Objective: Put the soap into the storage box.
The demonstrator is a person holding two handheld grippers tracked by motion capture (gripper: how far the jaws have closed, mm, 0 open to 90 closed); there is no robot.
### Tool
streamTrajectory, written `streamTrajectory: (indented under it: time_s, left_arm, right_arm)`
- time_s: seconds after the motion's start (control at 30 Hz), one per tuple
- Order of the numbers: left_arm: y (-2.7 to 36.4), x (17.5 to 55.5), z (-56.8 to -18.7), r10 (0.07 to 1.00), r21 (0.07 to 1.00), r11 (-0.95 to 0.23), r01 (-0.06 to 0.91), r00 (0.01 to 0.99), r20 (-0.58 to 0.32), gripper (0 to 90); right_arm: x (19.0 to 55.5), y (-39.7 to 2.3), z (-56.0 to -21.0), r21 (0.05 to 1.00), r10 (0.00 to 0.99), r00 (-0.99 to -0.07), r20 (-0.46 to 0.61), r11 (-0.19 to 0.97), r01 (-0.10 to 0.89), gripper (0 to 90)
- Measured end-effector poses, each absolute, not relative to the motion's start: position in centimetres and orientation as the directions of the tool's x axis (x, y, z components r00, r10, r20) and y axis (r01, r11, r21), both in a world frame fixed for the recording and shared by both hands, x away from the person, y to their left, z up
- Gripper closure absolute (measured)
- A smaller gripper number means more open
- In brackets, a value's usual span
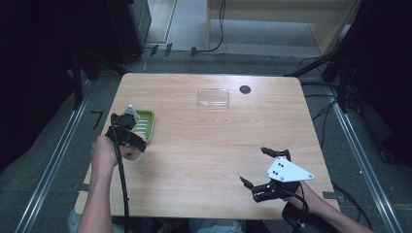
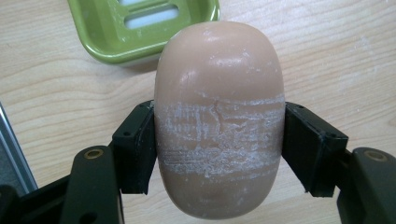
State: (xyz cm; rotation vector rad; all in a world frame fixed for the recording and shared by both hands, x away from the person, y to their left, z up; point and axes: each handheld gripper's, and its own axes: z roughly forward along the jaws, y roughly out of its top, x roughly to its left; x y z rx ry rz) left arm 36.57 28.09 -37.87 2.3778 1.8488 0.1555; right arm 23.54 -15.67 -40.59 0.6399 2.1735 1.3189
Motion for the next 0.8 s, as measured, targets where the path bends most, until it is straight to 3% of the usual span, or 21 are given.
streamTrajectory:
  time_s: [0.8]
  left_arm:
    - [28.3, 39.1, -36.8, 0.968, 0.175, -0.248, 0.953, 0.249, 0.016, 33.6]
  right_arm:
    - [23.6, -15.7, -40.6, 0.900, 0.629, -0.756, -0.182, 0.416, 0.129, 0.0]
